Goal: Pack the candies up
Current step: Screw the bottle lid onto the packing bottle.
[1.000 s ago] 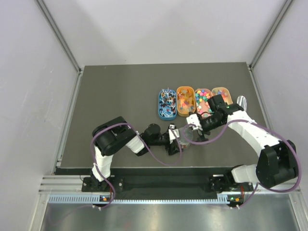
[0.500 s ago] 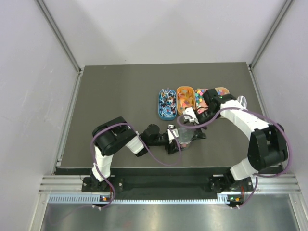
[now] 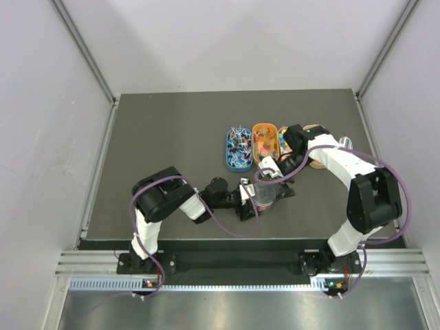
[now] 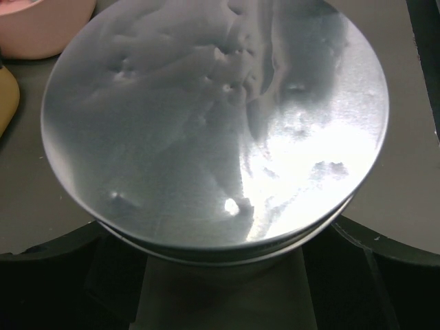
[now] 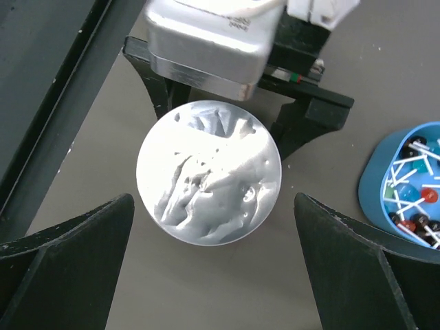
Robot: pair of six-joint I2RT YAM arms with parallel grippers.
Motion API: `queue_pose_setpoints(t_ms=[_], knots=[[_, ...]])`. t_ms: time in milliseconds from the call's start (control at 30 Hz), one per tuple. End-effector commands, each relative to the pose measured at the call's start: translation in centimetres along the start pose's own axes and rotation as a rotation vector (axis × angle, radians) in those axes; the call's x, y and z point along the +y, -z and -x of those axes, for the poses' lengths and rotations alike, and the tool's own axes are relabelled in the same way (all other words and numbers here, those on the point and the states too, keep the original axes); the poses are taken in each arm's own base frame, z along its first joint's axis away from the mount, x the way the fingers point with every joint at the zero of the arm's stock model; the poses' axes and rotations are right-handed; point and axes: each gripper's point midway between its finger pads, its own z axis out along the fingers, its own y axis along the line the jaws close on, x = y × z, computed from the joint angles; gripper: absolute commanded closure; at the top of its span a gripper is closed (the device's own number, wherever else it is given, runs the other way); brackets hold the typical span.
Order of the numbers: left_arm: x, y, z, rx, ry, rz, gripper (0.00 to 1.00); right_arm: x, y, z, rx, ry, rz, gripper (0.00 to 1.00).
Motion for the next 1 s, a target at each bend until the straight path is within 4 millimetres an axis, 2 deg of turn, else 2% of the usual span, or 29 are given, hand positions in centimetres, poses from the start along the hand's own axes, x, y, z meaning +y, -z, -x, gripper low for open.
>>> queue_pose_setpoints(t_ms=[0, 667, 833, 967], knots=[[-0.8, 0.7, -3.0, 0.088, 0.026, -0.027, 0.66, 0.1, -0.1, 1.6, -0.023, 0.096, 0.035, 0.0], [-0.7, 0.3, -2.6, 0.082, 0.031, -0.043, 0.65, -0.8, -1.3, 0.7, 0.029, 0.106, 0.074, 0.01], [-0.6, 0.4, -2.7, 0.085, 0.034, -0.042, 0.66, -1.7, -1.6, 0.2, 0.062, 0.106, 0.018, 0.18], [-0.3, 0.6, -2.6, 0.088, 0.042, -0.037, 0.66, -1.6, -1.7, -0.3, 0.079, 0.058, -0.016, 0.26]])
